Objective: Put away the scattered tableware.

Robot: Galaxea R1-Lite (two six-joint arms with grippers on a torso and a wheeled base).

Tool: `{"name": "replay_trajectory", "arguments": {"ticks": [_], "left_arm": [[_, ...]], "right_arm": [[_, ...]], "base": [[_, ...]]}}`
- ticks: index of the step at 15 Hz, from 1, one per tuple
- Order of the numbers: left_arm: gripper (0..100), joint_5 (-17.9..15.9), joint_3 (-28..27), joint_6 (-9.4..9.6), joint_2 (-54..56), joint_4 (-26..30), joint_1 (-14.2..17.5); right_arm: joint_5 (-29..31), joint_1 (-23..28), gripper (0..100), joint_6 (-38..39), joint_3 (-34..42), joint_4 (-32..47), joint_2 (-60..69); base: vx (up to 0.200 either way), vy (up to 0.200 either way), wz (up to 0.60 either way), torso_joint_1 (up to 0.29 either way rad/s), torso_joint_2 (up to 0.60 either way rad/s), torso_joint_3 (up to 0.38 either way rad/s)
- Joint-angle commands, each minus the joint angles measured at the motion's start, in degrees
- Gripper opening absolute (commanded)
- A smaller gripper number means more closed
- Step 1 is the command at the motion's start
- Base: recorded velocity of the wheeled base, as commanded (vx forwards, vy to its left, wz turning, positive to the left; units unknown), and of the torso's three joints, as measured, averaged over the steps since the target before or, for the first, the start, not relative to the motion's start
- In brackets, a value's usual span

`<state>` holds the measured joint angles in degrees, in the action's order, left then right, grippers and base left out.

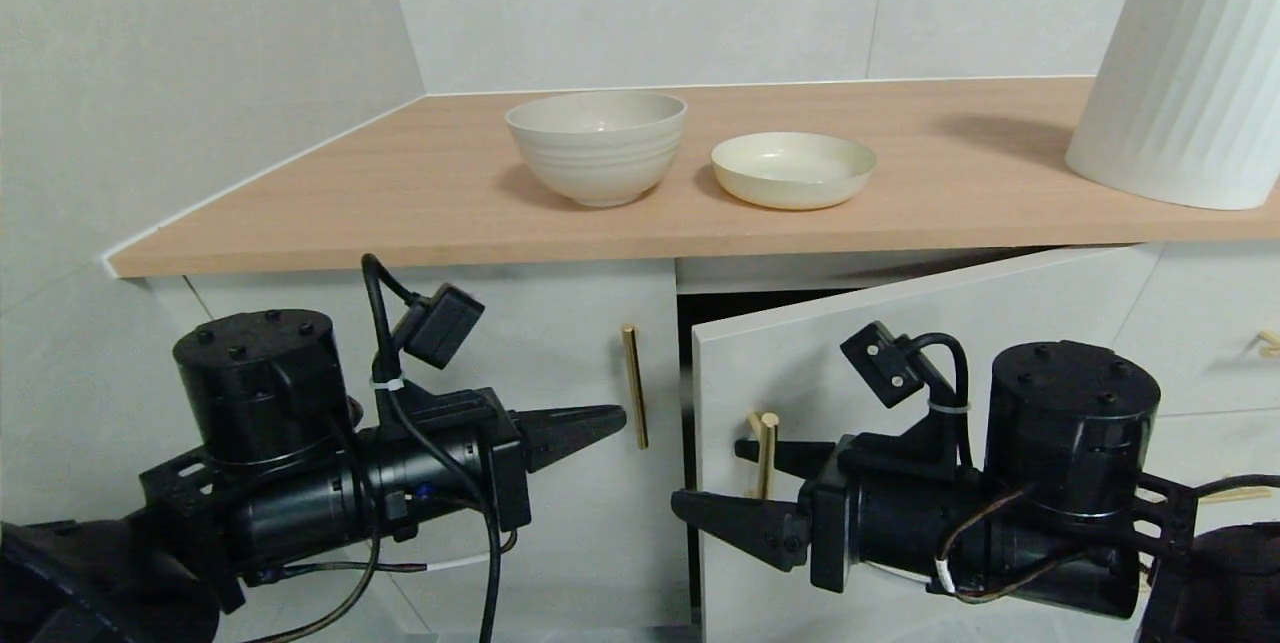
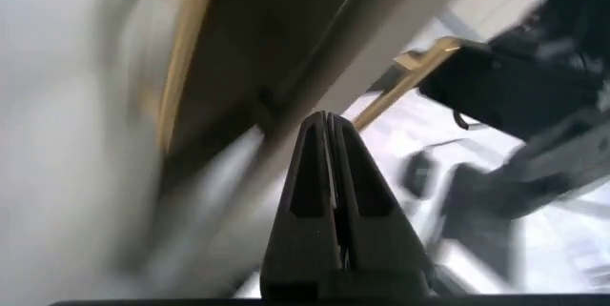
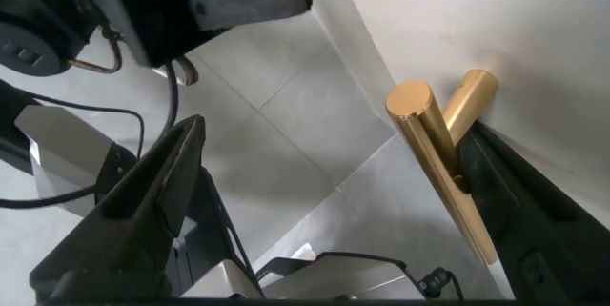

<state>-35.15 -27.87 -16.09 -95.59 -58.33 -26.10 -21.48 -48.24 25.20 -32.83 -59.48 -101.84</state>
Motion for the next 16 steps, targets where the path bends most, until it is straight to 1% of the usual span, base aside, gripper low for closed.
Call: {"name": "replay_trajectory", "arguments": {"ticks": [1, 2, 3, 4, 5, 6, 7, 8, 12, 14, 16], "left_arm": [[0, -0.4, -2.9, 0.1, -1.7, -0.6, -1.3], [0, -0.3, -3.0, 0.27, -3.7, -1.2, -1.4], [0, -0.1, -2.8, 0.97, -5.9, -2.4, -1.8], [0, 0.3, -2.7, 2.38, -10.0, -6.5, -2.7], [0, 0.7, -2.5, 2.73, -12.2, -10.0, -3.1], [0, 2.1, -1.6, 2.64, -15.1, -14.9, -5.0], [0, 5.1, -1.6, 2.73, -18.3, -20.0, -7.0], [0, 7.3, -2.3, 2.73, -20.5, -22.9, -7.7], [0, 7.8, -3.3, 2.82, -21.8, -23.7, -8.0], [0, 8.0, -3.5, 2.91, -22.1, -23.7, -8.4], [0, 8.9, -4.7, 3.61, -22.5, -23.7, -8.7]], "right_arm": [[0.0, -0.1, 100, 0.0, 0.4, -0.6, -0.4], [0.0, -0.1, 100, 0.0, 0.6, -0.9, -0.5], [0.0, -0.1, 100, 0.0, 0.7, -1.0, -0.5], [0.0, -0.1, 100, 0.0, 0.9, -1.0, -0.5], [0.0, -0.1, 100, 0.0, 1.0, -1.0, -0.6], [0.0, -0.1, 100, 0.0, 1.1, -1.0, -0.6], [0.0, -0.1, 100, -0.1, 1.2, -1.0, -1.1], [0.0, -0.1, 100, -0.1, 1.4, -1.0, -1.2], [0.0, -0.1, 100, -0.1, 1.5, -1.6, -1.1], [0.0, -0.1, 100, -0.1, 2.6, -4.3, -1.3], [0.0, -0.1, 100, -0.6, 3.6, -7.0, -2.4]], "base": [[0.0, 0.0, 0.0, 0.0, 0.0, 0.0], [0.0, 0.0, 0.0, 0.0, 0.0, 0.0], [0.0, 0.0, 0.0, 0.0, 0.0, 0.0], [0.0, 0.0, 0.0, 0.0, 0.0, 0.0], [0.0, 0.0, 0.0, 0.0, 0.0, 0.0], [0.0, 0.0, 0.0, 0.0, 0.0, 0.0], [0.0, 0.0, 0.0, 0.0, 0.0, 0.0], [0.0, 0.0, 0.0, 0.0, 0.0, 0.0], [0.0, 0.0, 0.0, 0.0, 0.0, 0.0], [0.0, 0.0, 0.0, 0.0, 0.0, 0.0], [0.0, 0.0, 0.0, 0.0, 0.0, 0.0]]}}
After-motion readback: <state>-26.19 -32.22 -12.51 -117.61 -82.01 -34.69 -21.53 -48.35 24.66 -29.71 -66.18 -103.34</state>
